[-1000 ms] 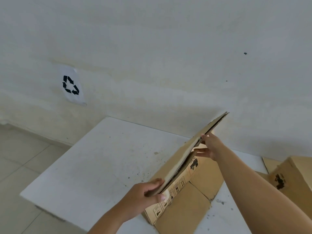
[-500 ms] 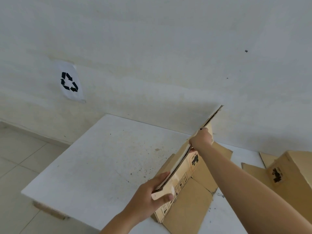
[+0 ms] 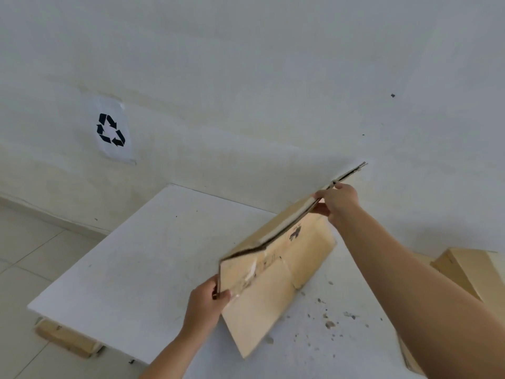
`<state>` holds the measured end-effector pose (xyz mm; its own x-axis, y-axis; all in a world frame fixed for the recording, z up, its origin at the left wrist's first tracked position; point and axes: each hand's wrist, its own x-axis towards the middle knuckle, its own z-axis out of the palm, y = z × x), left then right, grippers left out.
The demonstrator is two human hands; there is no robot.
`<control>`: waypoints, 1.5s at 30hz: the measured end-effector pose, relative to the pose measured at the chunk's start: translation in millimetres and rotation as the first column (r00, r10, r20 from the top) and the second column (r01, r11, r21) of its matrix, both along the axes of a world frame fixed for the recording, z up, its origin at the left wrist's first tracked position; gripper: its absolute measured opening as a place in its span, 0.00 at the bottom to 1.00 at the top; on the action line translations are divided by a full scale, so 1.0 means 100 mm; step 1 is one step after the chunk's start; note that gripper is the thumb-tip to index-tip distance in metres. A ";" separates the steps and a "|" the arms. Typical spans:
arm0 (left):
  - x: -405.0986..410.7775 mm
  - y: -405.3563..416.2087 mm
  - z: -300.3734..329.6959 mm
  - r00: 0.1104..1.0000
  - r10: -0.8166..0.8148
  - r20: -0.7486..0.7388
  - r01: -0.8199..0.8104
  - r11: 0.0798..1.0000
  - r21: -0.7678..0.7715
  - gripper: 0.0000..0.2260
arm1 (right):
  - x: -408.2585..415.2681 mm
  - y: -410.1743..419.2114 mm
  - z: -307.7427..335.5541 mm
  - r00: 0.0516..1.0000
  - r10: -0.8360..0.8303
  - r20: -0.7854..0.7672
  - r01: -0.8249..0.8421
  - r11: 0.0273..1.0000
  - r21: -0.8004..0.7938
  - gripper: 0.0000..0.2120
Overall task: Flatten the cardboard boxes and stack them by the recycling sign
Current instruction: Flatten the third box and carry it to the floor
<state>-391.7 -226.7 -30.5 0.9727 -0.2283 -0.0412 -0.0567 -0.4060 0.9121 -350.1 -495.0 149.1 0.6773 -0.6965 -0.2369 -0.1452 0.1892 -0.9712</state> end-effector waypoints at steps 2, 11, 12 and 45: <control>0.09 0.16 0.20 0.995 0.053 0.081 -0.053 0.999 0.000 0.10 | -0.03 0.00 0.32 0.994 0.044 0.097 -0.047 0.998 0.031 0.14; 0.54 0.86 1.26 0.955 -0.062 0.289 0.029 0.993 0.118 0.14 | -0.09 -0.26 0.44 0.985 0.171 0.011 -0.171 0.985 0.006 0.08; 0.56 0.88 1.30 0.966 -0.130 0.222 0.102 0.986 0.135 0.15 | -0.12 -0.30 0.36 0.983 0.181 -0.014 -0.181 0.984 0.007 0.09; 0.35 -1.08 -1.49 0.663 -0.747 -0.044 0.501 0.399 0.768 0.28 | -1.02 -1.21 -2.90 0.502 -0.145 -0.853 -0.609 0.640 -0.467 0.19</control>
<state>-356.6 -334.5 -179.4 0.5536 -0.7961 -0.2446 -0.7481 -0.6044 0.2740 -452.5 -616.3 -140.9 0.6189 -0.7229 -0.3073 -0.7843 -0.5903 -0.1910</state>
